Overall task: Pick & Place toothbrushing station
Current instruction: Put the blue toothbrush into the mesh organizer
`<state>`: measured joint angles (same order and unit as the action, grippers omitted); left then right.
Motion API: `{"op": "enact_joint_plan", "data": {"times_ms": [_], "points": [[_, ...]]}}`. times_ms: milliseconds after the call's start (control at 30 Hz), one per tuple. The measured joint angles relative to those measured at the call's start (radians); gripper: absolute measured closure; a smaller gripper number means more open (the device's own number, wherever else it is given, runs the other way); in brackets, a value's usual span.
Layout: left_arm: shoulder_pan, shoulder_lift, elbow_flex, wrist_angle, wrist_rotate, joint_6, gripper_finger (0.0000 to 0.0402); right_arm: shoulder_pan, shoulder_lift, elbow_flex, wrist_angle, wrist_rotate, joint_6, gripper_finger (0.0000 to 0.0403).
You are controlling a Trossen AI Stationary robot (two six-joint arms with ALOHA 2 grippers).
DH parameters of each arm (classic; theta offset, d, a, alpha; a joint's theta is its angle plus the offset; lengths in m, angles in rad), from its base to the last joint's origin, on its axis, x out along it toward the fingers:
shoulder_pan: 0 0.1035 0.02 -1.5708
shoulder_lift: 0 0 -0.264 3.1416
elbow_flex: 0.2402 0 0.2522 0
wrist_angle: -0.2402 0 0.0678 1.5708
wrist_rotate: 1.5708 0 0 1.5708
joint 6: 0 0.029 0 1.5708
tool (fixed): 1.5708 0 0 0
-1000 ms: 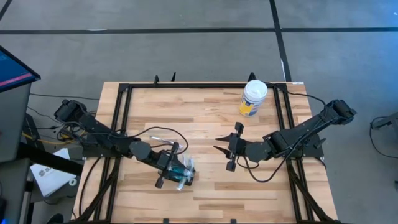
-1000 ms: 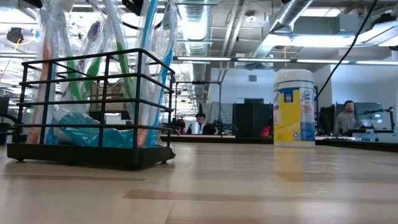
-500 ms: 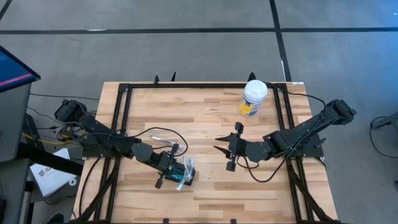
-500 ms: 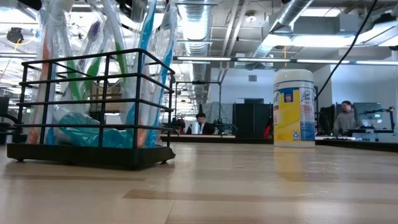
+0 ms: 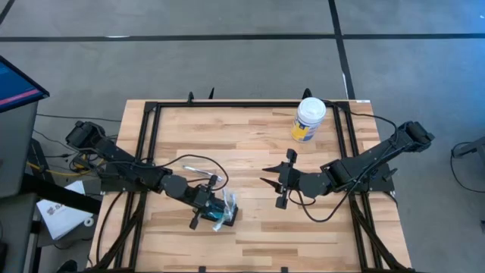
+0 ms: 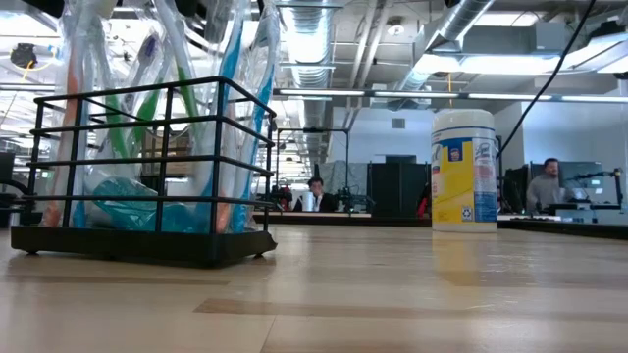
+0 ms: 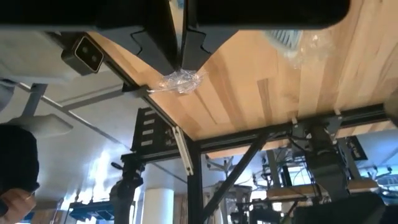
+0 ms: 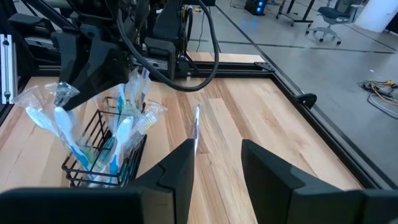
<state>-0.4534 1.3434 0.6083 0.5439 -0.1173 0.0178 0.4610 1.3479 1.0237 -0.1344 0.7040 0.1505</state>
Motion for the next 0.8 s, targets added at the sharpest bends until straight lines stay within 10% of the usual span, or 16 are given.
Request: {"op": "enact_joint_plan", "data": {"times_ms": [800], "points": [[0.0, -0.077, -0.001, -0.004, -0.003, -0.032, 0.026, -0.003, 0.0, 0.0, -0.008, 0.0, 0.007, 0.028]]}}
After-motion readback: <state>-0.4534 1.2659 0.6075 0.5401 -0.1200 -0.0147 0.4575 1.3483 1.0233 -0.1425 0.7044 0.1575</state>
